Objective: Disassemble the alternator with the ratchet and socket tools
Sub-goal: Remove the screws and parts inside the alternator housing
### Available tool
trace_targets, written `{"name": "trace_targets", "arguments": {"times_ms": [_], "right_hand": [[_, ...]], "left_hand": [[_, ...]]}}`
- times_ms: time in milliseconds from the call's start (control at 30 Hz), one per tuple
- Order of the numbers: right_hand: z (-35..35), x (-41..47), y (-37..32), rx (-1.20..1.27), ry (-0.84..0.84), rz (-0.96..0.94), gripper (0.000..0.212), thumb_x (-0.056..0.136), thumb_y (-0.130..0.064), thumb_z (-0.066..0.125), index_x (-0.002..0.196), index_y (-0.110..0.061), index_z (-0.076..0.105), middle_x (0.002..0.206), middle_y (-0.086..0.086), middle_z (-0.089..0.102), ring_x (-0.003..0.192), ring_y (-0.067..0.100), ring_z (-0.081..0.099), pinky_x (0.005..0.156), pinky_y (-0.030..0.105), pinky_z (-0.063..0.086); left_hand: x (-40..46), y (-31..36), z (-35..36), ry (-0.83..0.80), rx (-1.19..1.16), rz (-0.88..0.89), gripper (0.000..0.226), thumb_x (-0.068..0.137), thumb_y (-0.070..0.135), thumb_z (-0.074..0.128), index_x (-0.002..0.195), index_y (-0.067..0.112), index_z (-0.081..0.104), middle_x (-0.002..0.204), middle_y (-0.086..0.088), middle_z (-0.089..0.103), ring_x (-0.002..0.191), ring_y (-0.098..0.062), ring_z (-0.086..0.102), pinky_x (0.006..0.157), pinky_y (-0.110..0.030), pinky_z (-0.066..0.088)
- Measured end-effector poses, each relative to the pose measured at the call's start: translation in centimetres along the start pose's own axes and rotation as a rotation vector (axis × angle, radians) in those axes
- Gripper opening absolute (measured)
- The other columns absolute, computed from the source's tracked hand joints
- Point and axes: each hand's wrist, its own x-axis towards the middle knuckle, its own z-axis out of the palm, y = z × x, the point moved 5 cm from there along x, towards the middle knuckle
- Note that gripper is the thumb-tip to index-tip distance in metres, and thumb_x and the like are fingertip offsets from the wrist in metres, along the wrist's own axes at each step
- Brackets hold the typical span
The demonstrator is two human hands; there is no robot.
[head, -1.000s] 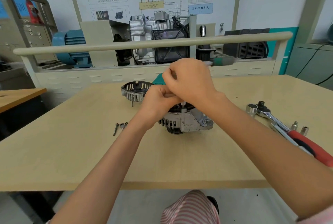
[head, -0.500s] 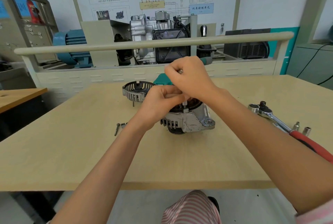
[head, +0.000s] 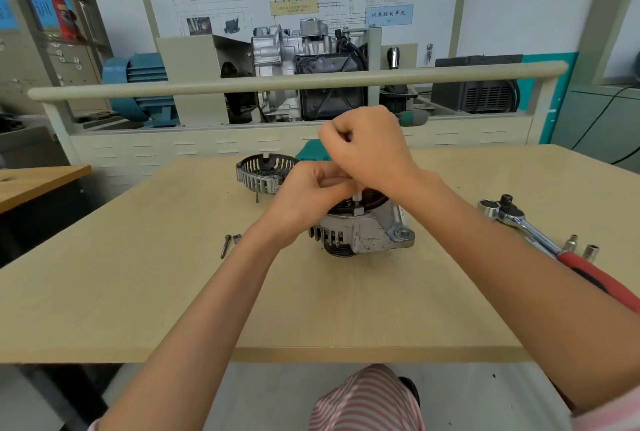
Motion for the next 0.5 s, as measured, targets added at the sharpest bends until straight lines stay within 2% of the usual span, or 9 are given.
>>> {"name": "trace_targets", "arguments": {"times_ms": [100, 167, 200, 267, 333, 433, 500], "right_hand": [[-0.1, 0.1, 0.2, 0.109, 0.004, 0.002, 0.050, 0.084, -0.014, 0.051, 0.041, -0.021, 0.025, 0.038, -0.007, 0.024, 0.040, 0.011, 0.026, 0.049, 0.028, 0.027], [0.1, 0.0, -0.2, -0.011, -0.006, -0.011, 0.048, 0.085, -0.019, 0.049, 0.043, -0.019, 0.027, 0.040, -0.005, 0.026, 0.042, 0.011, 0.027, 0.048, 0.030, 0.029], [0.2, -0.1, -0.4, -0.150, -0.009, -0.013, 0.046, 0.087, -0.022, 0.046, 0.045, -0.019, 0.027, 0.042, -0.005, 0.027, 0.044, 0.011, 0.028, 0.048, 0.029, 0.027], [0.5, -0.2, -0.7, -0.469, -0.009, 0.009, 0.044, 0.089, -0.026, 0.040, 0.049, -0.017, 0.026, 0.047, -0.002, 0.027, 0.048, 0.015, 0.031, 0.046, 0.027, 0.021], [0.6, -0.2, -0.8, -0.607, -0.002, 0.049, 0.043, 0.090, -0.027, 0.038, 0.051, -0.015, 0.024, 0.051, -0.001, 0.025, 0.050, 0.016, 0.031, 0.045, 0.024, 0.016], [0.7, -0.1, -0.9, -0.554, 0.011, 0.041, 0.043, 0.090, -0.029, 0.038, 0.050, -0.016, 0.026, 0.050, -0.001, 0.027, 0.050, 0.015, 0.031, 0.047, 0.026, 0.019], [0.6, 0.0, -0.7, -0.392, 0.025, 0.018, 0.044, 0.088, -0.028, 0.042, 0.047, -0.018, 0.028, 0.045, -0.004, 0.029, 0.046, 0.013, 0.029, 0.050, 0.027, 0.023]], "left_hand": [[0.1, -0.2, 0.0, 0.039, -0.025, 0.003, 0.015, 0.085, 0.007, 0.066, 0.089, 0.020, 0.072, 0.081, 0.008, 0.074, 0.085, -0.003, 0.068, 0.078, -0.010, 0.049], [0.1, -0.3, -0.1, 0.079, -0.023, 0.006, 0.017, 0.083, 0.004, 0.066, 0.083, 0.020, 0.072, 0.079, 0.006, 0.074, 0.083, -0.006, 0.069, 0.079, -0.014, 0.051], [0.1, -0.2, -0.1, 0.090, -0.020, 0.007, 0.022, 0.082, 0.001, 0.066, 0.075, 0.021, 0.071, 0.071, 0.008, 0.073, 0.075, -0.002, 0.069, 0.073, -0.012, 0.051], [0.0, -0.2, -0.1, 0.109, -0.016, 0.008, 0.040, 0.081, -0.005, 0.064, 0.055, 0.026, 0.063, 0.047, 0.014, 0.062, 0.050, 0.007, 0.058, 0.053, -0.004, 0.041], [0.0, -0.3, 0.1, 0.107, -0.011, 0.003, 0.049, 0.081, -0.008, 0.062, 0.046, 0.027, 0.055, 0.037, 0.017, 0.051, 0.039, 0.009, 0.048, 0.045, -0.001, 0.032], [0.0, -0.4, 0.2, 0.089, -0.030, -0.002, 0.051, 0.082, -0.008, 0.060, 0.042, 0.024, 0.055, 0.037, 0.017, 0.050, 0.040, 0.009, 0.049, 0.047, -0.002, 0.034], [-0.1, -0.3, 0.0, 0.056, -0.043, 0.006, 0.041, 0.084, -0.003, 0.061, 0.054, 0.025, 0.063, 0.049, 0.016, 0.061, 0.053, 0.008, 0.058, 0.055, -0.002, 0.039]]}}
